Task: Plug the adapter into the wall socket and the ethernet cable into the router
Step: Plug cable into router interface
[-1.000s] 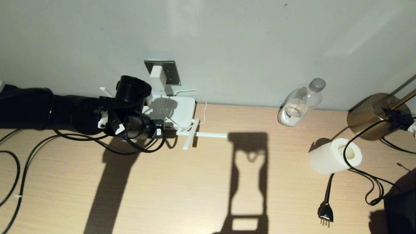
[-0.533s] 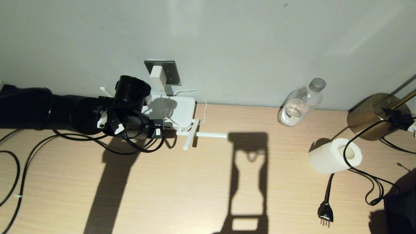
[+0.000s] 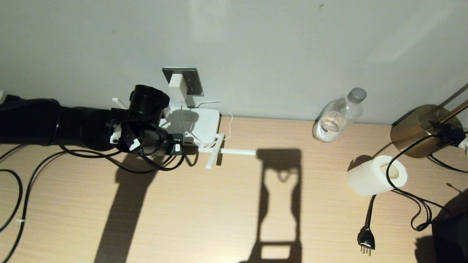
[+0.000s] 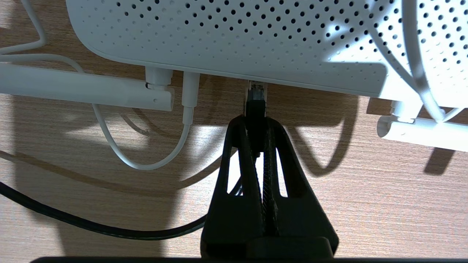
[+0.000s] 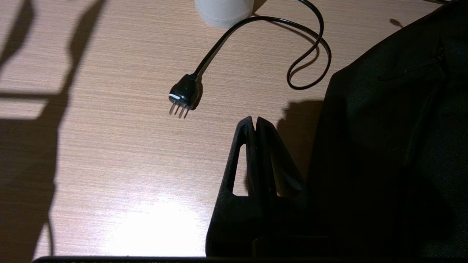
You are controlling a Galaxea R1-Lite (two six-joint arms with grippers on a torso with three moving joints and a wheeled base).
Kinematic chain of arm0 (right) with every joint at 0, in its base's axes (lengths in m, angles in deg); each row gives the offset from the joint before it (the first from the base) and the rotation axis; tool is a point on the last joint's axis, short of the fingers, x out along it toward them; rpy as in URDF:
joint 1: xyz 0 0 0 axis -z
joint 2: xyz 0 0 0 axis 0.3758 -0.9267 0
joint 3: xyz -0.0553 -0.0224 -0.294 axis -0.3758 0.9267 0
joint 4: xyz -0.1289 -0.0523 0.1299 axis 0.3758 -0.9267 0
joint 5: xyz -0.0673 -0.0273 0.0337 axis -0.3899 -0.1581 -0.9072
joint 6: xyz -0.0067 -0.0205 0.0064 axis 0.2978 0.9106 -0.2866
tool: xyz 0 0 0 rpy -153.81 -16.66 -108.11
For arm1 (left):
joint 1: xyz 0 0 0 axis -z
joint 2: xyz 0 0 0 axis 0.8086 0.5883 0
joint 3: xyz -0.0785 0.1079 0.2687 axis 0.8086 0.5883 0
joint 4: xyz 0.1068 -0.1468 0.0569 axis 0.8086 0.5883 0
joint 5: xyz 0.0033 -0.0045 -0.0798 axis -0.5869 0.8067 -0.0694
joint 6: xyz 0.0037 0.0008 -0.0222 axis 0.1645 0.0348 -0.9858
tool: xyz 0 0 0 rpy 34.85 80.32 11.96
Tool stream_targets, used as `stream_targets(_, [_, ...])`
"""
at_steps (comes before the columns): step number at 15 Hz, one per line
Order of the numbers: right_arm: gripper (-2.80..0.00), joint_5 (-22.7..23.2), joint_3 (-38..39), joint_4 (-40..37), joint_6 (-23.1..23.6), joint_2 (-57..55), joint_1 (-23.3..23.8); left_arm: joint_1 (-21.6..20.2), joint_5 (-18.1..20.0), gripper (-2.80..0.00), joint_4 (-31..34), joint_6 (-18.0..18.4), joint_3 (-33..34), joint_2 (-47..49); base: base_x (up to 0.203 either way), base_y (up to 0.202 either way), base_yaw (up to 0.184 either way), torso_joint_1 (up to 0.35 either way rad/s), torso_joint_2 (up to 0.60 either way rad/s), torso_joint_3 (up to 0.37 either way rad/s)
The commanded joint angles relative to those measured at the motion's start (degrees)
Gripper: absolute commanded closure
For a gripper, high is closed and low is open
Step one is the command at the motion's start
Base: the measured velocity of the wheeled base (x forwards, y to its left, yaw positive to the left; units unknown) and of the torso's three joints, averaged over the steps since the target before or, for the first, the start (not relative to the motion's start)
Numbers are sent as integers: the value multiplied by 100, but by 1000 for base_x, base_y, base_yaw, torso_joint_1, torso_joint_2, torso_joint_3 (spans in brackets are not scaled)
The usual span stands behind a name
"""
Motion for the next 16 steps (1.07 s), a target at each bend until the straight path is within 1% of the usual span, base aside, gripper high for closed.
stream_targets(1, [0,2,1,-4,5,0,-1,-1,-10,0,0,-8,-39,39,0,0,0,0,0,0])
stream_targets(16, [0,2,1,-4,5,-9,-1,-1,-32,0,26,-8,-118,109,0,0,0,0,0,0])
